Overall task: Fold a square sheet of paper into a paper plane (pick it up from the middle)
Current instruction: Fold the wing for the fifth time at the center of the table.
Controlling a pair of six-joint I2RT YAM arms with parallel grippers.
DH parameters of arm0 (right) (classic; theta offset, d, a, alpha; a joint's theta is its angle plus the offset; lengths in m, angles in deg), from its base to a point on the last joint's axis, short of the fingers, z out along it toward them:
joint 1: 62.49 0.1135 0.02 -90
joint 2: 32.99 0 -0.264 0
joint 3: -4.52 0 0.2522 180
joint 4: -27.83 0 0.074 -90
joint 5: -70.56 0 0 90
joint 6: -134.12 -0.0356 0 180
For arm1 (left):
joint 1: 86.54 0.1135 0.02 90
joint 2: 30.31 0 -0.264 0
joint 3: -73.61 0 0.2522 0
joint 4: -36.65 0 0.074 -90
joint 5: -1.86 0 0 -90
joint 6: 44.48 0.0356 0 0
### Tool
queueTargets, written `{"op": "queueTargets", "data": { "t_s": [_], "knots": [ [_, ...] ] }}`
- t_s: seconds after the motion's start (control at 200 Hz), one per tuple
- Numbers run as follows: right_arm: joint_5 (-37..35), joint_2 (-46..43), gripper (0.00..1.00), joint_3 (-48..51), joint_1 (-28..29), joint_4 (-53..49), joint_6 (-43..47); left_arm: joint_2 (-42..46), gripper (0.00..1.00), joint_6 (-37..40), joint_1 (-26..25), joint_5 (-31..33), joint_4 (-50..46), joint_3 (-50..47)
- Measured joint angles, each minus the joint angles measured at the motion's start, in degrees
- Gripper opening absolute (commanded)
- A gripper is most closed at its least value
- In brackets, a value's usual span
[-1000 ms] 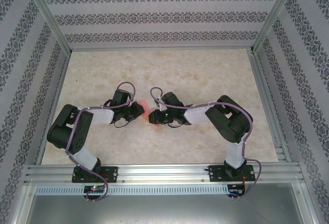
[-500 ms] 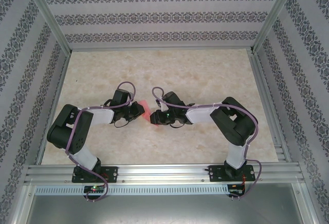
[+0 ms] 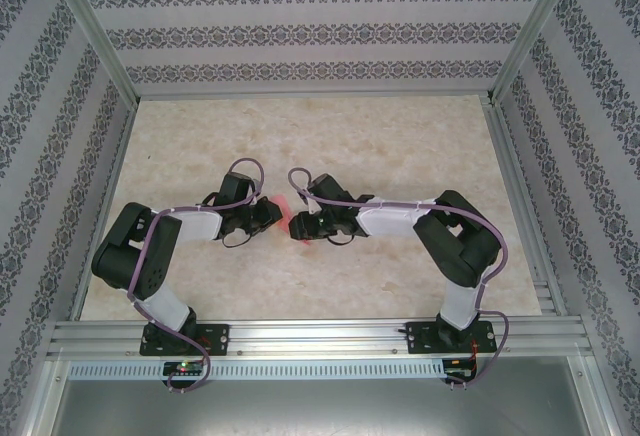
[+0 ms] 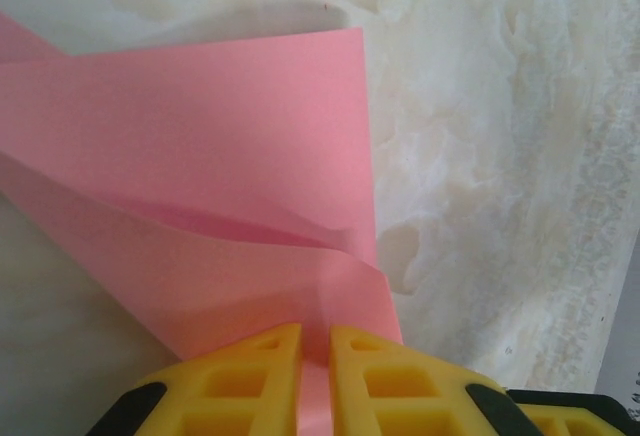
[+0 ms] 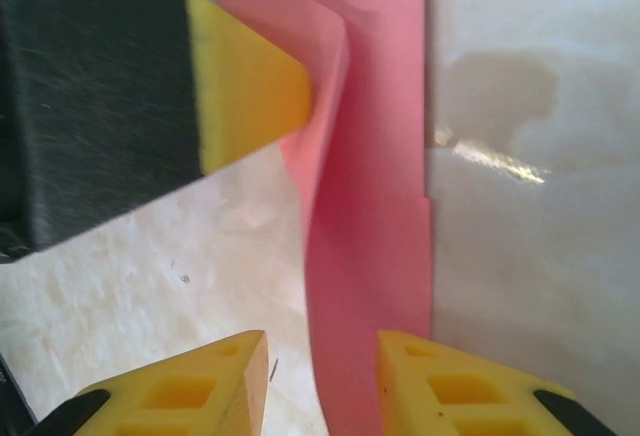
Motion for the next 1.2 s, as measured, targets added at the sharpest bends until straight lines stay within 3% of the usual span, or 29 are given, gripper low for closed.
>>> {"op": "queueTargets", "data": {
  "t_s": [0.16, 0.55, 0.799, 1.204],
  "knots": [
    [-1.9, 0.0, 0.34, -1.7, 0.8, -1.7, 1.2, -0.4, 0.15, 0.0, 0.0, 0.0, 0.0, 0.0],
    [-2.8, 0.0, 0.18, -1.9, 0.9, -3.6, 2.6, -0.5, 0.15, 0.1, 0.0, -0.1, 0.0, 0.1],
    [-2.7, 1.0, 0.14, -1.9, 0.9, -3.5, 2.6, -0.5, 0.16, 0.1, 0.0, -0.2, 0.0, 0.1],
    [0.5, 1.3, 0.06, 3.8, -0.4, 4.9, -2.0, 0.0, 0.22, 0.2, 0.0, -1.7, 0.0, 0.6]
  ]
}}
